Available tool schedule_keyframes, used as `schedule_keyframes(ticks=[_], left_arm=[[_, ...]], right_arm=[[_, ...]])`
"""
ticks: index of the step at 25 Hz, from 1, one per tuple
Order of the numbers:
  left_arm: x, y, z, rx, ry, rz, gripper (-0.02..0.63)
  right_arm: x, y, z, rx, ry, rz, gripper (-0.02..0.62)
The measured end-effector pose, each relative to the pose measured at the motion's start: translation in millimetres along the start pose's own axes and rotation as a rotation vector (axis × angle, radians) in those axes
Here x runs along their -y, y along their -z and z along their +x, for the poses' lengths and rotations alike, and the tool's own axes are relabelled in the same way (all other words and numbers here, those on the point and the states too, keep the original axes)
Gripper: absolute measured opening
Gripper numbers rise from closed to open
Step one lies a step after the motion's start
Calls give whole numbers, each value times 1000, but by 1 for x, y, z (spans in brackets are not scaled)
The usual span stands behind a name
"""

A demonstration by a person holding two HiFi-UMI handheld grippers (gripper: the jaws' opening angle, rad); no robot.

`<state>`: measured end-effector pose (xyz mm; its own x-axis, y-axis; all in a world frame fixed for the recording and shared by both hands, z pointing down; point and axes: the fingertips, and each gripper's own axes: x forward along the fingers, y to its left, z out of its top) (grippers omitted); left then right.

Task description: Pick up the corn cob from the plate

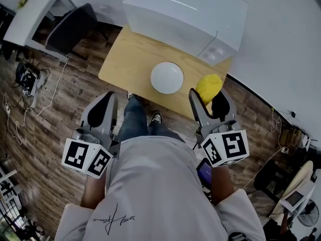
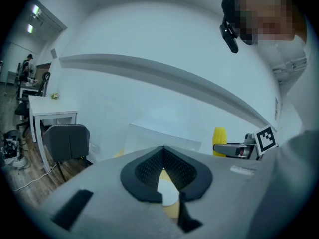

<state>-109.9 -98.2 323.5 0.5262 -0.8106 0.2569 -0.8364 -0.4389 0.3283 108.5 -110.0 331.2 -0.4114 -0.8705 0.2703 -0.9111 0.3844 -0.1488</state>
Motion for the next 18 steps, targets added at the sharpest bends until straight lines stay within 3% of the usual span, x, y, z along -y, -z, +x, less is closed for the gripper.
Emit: schedule_keyframes(ticks=[18], left_arm=[[7,-2,5,2,17,-6,-6]], right_arm=[[5,-7,-7,9,-36,16,264]])
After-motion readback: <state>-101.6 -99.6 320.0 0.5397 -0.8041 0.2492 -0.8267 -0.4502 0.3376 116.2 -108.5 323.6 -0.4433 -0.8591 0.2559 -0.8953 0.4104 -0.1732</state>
